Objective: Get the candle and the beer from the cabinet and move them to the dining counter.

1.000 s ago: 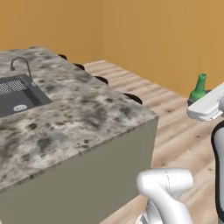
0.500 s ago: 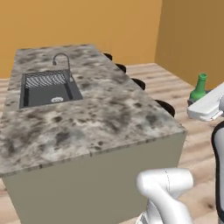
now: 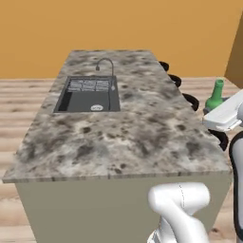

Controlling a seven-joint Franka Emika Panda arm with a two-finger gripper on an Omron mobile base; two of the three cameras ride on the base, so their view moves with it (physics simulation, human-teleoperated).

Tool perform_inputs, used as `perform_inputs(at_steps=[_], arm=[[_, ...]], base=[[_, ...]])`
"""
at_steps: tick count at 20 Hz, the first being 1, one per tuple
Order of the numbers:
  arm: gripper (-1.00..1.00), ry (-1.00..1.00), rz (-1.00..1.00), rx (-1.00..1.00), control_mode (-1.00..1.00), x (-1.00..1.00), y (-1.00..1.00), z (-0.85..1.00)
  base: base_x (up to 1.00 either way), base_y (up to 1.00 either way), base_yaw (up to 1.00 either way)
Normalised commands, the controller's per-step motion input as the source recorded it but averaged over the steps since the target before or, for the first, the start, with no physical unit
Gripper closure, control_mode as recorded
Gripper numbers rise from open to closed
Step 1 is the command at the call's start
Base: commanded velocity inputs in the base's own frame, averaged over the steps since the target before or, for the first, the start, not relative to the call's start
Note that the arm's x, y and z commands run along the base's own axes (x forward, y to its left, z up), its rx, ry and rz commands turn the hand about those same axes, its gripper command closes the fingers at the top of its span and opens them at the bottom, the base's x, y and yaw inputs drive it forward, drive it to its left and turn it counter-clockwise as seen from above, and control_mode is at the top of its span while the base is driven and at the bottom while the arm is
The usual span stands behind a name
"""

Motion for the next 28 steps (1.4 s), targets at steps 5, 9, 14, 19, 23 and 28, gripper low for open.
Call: perform_inputs(at_steps=[5, 9, 14, 19, 23, 28], arm=[[1.0, 0.0, 0.09, 0.01, -1.0, 0.1, -0.12, -0.05], [1.0, 0.0, 0.42, 0.04, -1.0, 0.42, -0.65, -0.23], [1.0, 0.0, 0.4, 0.02, -1.0, 0.47, -0.62, -0.27], [1.0, 0.0, 0.25, 0.0, -1.0, 0.52, -0.22, -0.4], [1.0, 0.03, 0.2, 0.0, -1.0, 0.47, -0.12, -0.46], [1.0, 0.07, 0.12, 0.0, -1.0, 0.57, -0.01, -0.51]], base=[[0.42, -0.45, 0.35], [0.0, 0.0, 0.0], [0.0, 0.0, 0.0], [0.0, 0.0, 0.0], [0.0, 0.0, 0.0], [0.0, 0.0, 0.0]])
